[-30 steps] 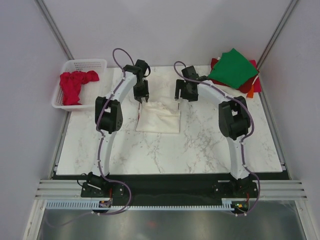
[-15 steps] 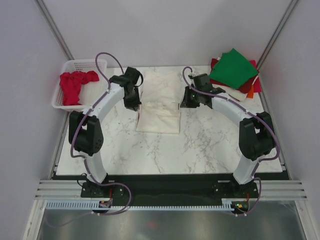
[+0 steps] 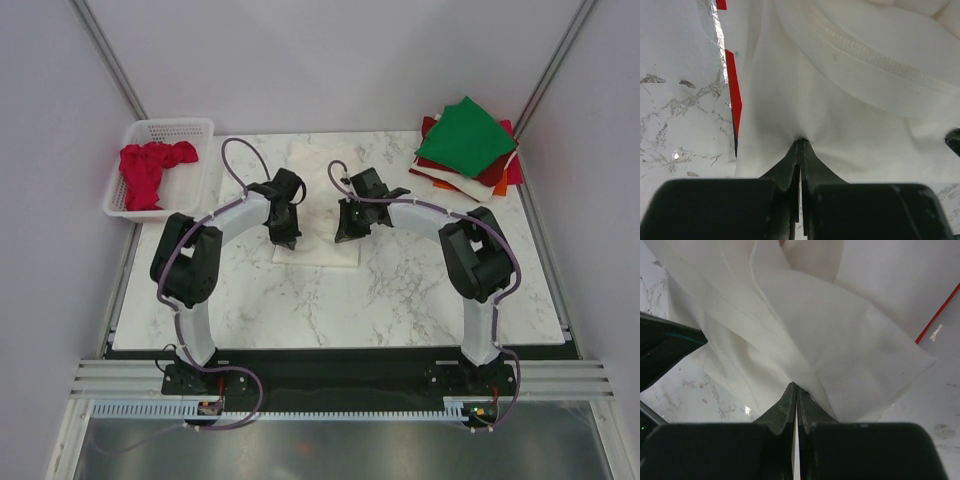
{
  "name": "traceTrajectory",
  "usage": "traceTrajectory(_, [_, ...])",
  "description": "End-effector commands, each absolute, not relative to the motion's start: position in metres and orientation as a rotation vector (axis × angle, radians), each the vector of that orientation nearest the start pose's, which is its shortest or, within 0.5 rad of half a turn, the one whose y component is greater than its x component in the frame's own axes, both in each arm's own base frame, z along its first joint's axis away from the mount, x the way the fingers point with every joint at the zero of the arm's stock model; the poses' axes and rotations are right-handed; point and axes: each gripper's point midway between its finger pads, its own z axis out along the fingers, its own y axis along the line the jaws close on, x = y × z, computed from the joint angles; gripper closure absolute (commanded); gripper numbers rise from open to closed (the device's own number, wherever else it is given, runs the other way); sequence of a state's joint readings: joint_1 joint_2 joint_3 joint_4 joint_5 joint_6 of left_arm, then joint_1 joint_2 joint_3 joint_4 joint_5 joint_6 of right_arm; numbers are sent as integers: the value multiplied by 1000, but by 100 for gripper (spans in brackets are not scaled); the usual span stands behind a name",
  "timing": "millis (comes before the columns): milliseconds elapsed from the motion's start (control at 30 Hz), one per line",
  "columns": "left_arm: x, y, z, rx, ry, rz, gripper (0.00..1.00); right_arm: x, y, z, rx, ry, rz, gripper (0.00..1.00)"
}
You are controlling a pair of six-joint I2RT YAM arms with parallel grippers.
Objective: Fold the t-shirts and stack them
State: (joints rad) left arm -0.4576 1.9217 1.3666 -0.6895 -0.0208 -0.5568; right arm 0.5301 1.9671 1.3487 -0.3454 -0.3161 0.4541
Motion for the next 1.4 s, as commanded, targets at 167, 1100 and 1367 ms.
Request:
traceTrajectory(167, [351, -189, 35, -177, 2794, -198, 98, 428, 286, 49, -191, 2584, 623, 93])
traceTrajectory(1100, [340, -141, 61, -210, 2657, 24, 51, 356, 254, 90, -111, 2474, 988, 2])
traceTrajectory(1367, [323, -141, 29, -244, 2702, -6, 51, 315, 248, 38, -81, 2578, 1036, 2])
